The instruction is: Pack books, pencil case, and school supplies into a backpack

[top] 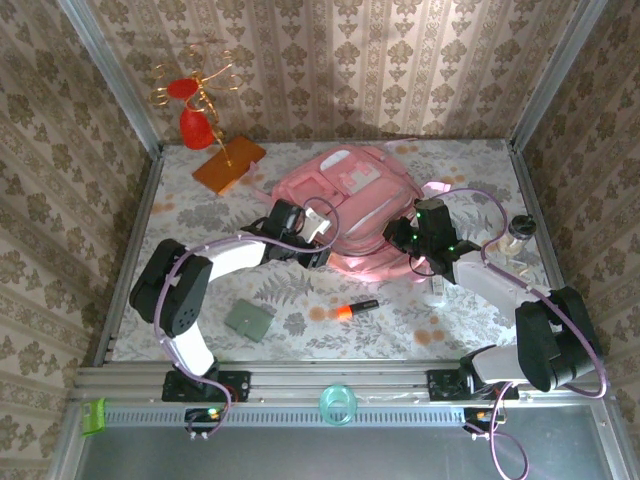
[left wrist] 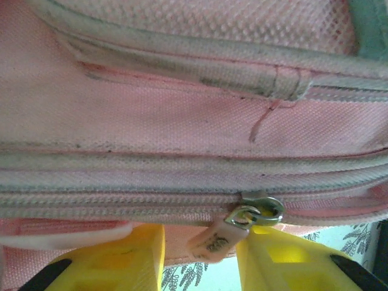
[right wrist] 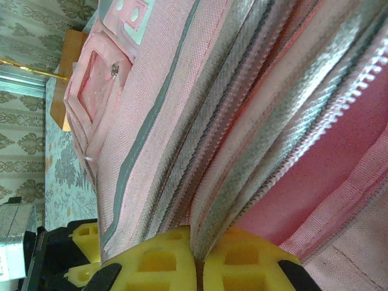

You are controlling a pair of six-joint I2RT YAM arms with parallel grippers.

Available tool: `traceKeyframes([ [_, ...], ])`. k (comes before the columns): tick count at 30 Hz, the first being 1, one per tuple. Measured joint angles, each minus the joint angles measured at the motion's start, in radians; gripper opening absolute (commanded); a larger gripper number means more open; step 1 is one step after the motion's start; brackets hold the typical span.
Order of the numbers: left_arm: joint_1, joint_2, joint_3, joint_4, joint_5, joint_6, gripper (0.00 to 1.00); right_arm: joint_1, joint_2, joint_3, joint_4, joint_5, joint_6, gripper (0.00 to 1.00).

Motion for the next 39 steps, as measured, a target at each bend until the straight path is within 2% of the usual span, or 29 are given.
traceKeyframes([
  [5, 0.000, 0.009, 0.008, -0.004, -0.005, 0.001, 0.23, 0.000, 0.000, 0.000, 0.000, 0.000, 0.000, 0.00],
  [13, -0.005, 0.011, 0.008, -0.006, -0.007, 0.008, 0.00, -0.004, 0.000, 0.000, -0.002, 0.001, -0.013, 0.00],
  [26, 0.059, -0.049, 0.007, -0.009, -0.005, -0.016, 0.00, -0.032, -0.021, 0.000, -0.047, 0.015, -0.091, 0.00],
  [39, 0.101, -0.046, 0.021, -0.030, 0.031, -0.023, 0.00, -0.034, -0.021, 0.000, -0.035, -0.008, -0.114, 0.00],
])
